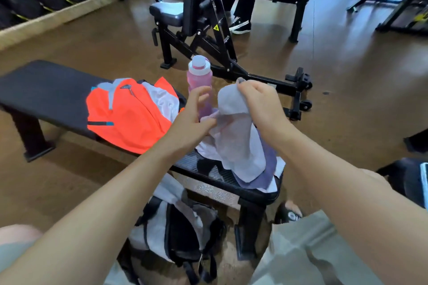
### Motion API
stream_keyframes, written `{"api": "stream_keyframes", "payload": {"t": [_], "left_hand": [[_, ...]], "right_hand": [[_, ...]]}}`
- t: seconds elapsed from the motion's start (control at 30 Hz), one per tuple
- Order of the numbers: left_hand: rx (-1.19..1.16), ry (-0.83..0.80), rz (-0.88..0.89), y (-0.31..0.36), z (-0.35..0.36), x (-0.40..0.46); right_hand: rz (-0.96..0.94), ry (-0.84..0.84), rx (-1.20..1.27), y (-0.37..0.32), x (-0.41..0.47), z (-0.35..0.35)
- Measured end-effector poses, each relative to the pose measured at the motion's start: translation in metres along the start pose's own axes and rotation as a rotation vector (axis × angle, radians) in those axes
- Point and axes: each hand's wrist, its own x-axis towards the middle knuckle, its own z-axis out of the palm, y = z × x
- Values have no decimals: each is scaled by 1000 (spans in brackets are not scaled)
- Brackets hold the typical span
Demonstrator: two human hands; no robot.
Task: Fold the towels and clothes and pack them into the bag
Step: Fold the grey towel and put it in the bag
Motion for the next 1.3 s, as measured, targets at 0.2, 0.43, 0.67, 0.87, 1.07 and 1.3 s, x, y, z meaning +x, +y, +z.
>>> {"api": "stream_keyframes", "payload": {"t": [0.2,0.43,0.67,0.87,1.07,1.3], "left_hand": [[160,-117,17,10,9,23],[347,47,86,18,13,38],[460,49,134,7,3,49],[553,-2,33,-8,4,47],[423,71,-15,-1,-2,50],[350,31,45,31,4,59]], "right_hand": [[-53,-9,-22,-18,8,-23],[17,-335,-697,-3,15,-64],[0,-237,-638,26,15,-75],[4,-260,-525,21,18,-70],[11,-220,-485,5,29,-75],[19,-19,-342,-2,29,-66]]}}
